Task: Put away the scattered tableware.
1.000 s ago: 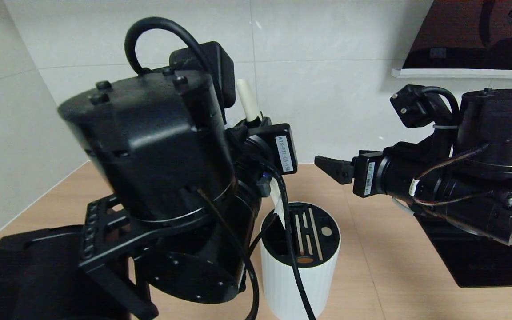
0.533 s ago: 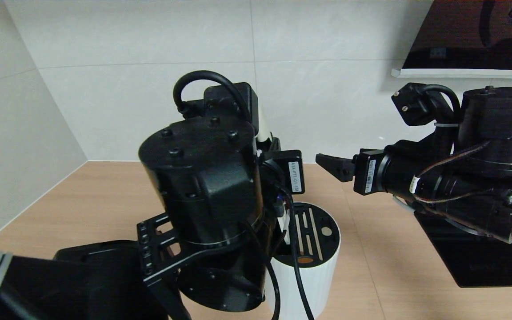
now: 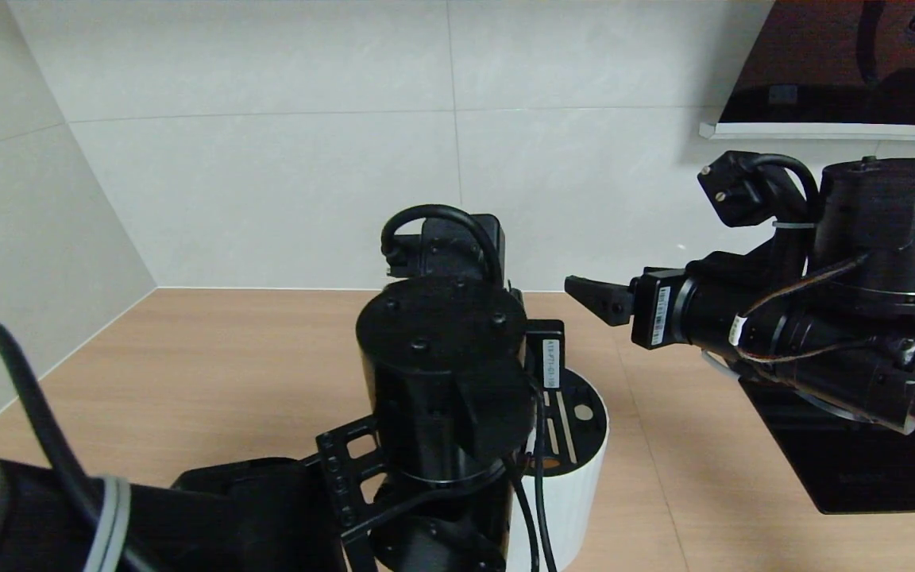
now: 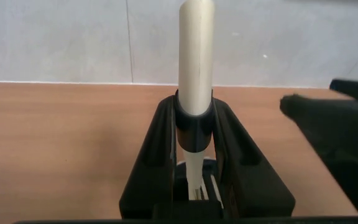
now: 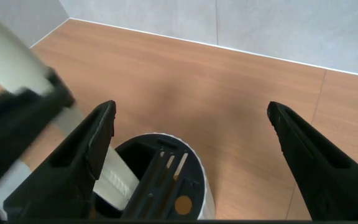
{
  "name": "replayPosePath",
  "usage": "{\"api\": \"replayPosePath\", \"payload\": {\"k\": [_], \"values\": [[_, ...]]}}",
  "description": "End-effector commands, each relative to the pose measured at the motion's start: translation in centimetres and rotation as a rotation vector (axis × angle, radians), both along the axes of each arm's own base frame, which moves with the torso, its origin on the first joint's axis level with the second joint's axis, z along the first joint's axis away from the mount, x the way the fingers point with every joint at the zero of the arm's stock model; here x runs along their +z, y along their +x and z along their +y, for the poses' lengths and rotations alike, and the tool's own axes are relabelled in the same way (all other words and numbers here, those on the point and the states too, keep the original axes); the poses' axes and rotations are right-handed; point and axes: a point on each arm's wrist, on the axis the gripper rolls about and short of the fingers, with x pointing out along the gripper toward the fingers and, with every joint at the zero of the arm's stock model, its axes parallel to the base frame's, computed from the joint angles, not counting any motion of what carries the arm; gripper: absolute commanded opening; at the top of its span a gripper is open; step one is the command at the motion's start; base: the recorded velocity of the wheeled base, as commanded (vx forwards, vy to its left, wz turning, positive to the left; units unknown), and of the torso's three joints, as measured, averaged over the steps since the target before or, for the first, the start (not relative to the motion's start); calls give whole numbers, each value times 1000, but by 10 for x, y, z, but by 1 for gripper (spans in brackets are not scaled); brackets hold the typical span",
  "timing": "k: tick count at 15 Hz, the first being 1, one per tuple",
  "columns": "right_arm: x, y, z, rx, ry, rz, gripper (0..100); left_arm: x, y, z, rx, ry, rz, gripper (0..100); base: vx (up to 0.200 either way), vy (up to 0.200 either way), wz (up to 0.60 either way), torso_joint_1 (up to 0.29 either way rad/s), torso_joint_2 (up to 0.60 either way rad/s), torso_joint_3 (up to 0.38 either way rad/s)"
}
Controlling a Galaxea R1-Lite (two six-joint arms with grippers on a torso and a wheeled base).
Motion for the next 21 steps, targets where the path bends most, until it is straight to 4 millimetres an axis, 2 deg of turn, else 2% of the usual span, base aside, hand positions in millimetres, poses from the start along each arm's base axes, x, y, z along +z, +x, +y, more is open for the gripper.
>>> {"api": "replayPosePath", "payload": {"k": [1,7,19,20,21], "values": [[-1,0,1,1,-2,1,100,-11,1,-4,-3,28,16,0,0,0,0,0,0,0],[-1,1,0,-1,-1,2,100,-36,-2,-12,-21,88,58,0,0,0,0,0,0,0],[-3,2,2,-1,-8,8,100,-43,-3,-12,-27,110,70,0,0,0,0,0,0,0],[-4,2,2,-1,-7,9,100,-43,-3,-12,-27,110,70,100,0,0,0,0,0,0],[-3,2,2,-1,-7,9,100,-43,-3,-12,-25,109,70,100,0,0,0,0,0,0]]}}
